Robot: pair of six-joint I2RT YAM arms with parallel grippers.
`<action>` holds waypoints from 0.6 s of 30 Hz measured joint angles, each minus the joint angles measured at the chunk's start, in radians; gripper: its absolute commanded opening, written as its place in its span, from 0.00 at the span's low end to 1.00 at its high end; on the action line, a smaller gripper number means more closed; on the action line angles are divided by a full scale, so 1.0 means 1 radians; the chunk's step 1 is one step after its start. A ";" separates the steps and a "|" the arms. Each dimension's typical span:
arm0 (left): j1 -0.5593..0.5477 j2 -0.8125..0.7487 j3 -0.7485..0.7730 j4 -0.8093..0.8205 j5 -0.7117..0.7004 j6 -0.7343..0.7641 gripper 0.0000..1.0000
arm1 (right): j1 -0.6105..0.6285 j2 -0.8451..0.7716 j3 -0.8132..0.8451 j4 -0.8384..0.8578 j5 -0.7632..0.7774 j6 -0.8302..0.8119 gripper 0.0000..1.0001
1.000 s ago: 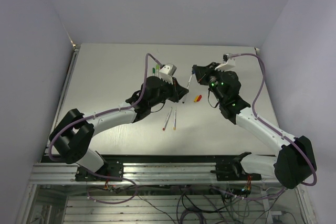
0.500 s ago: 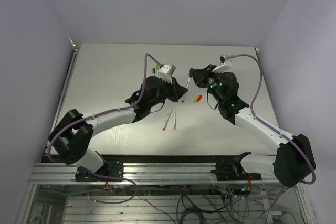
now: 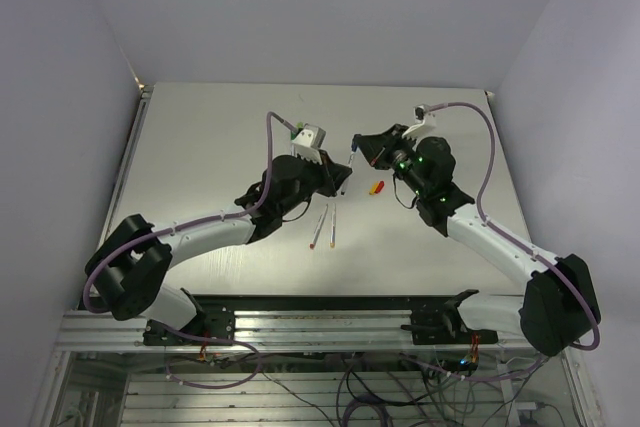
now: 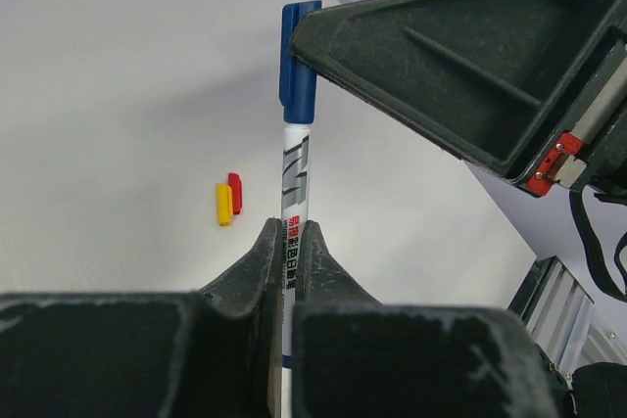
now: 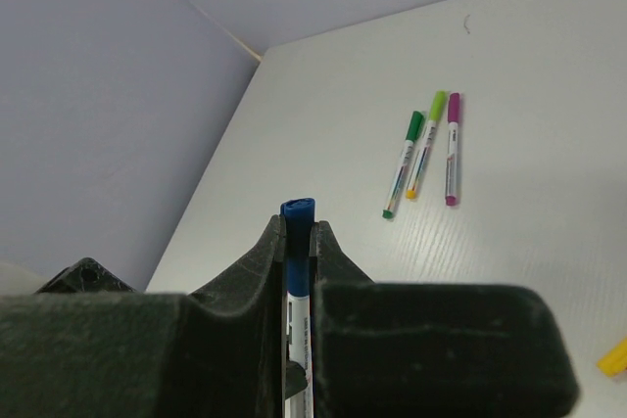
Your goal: Insert the pens into the pen caps
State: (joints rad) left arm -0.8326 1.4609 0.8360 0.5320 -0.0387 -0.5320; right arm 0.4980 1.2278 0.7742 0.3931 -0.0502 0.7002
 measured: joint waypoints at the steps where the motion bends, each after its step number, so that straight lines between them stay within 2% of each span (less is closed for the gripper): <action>1: -0.002 -0.002 -0.005 0.009 -0.010 0.000 0.07 | -0.002 0.001 0.000 0.002 -0.009 0.002 0.00; 18: 0.014 0.045 0.011 -0.013 -0.054 0.020 0.07 | -0.004 0.121 0.063 -0.048 -0.027 -0.005 0.00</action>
State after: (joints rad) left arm -0.8188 1.5063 0.8474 0.5186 -0.0929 -0.5121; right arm 0.4938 1.3491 0.8371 0.3450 -0.0769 0.6956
